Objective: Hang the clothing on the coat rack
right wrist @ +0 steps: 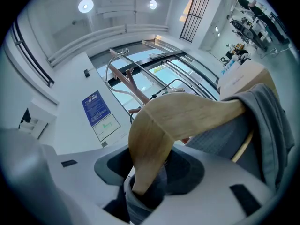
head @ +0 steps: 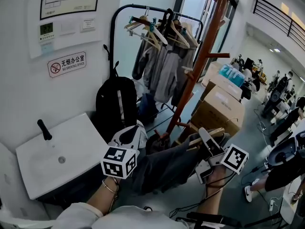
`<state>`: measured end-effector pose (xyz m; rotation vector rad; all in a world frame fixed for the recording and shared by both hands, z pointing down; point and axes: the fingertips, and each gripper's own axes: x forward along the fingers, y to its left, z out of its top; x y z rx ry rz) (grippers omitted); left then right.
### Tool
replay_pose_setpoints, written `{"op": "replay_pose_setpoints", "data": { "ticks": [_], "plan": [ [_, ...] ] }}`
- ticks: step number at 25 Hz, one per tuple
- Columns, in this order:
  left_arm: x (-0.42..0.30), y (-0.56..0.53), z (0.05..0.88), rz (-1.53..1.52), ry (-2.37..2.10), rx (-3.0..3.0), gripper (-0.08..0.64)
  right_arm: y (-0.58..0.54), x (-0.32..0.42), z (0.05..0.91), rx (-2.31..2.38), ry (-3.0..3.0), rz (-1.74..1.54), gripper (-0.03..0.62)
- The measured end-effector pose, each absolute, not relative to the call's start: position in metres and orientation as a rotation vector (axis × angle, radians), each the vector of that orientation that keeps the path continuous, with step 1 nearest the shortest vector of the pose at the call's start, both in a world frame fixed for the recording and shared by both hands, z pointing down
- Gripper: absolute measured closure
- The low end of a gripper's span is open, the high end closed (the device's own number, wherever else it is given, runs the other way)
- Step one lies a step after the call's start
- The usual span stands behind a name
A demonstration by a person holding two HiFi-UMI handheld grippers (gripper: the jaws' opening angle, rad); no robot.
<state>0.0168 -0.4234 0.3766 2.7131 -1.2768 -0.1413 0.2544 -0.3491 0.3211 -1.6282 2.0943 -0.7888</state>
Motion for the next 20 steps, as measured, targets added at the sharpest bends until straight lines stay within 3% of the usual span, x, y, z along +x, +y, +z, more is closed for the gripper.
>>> {"op": "replay_pose_setpoints", "data": {
  "ticks": [20],
  "plan": [
    [0.048, -0.42, 0.34, -0.161, -1.398, 2.775, 0.554, -0.366, 0.271, 0.279, -1.501, 2.272, -0.83, 0.397]
  ]
}}
